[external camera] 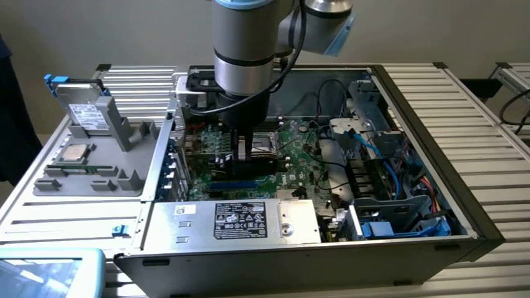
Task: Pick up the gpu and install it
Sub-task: 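Insert the gpu into the slot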
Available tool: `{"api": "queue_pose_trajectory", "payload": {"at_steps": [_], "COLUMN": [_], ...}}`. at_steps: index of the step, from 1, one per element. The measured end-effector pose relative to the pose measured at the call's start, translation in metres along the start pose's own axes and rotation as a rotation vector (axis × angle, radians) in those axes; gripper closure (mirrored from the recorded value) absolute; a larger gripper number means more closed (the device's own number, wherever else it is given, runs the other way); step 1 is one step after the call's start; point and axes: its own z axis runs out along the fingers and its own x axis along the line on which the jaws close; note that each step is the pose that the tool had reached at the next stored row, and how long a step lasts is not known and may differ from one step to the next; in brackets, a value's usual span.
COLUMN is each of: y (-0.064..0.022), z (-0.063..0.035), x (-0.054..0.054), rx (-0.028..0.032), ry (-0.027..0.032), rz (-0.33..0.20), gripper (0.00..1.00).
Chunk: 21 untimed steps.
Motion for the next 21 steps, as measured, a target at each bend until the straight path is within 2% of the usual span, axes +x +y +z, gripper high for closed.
{"api": "queue_pose_trajectory", "payload": {"at_steps": [17,21], "y": [0.0057,0.0075], "z": [0.0117,0.0123], "x": [0.000,0.000], "rx": [-0.0009,-0.0014], "ry": [-0.0001,-0.0020], "rz": [0.000,0.000], "gripper": [0.71,0.71]}}
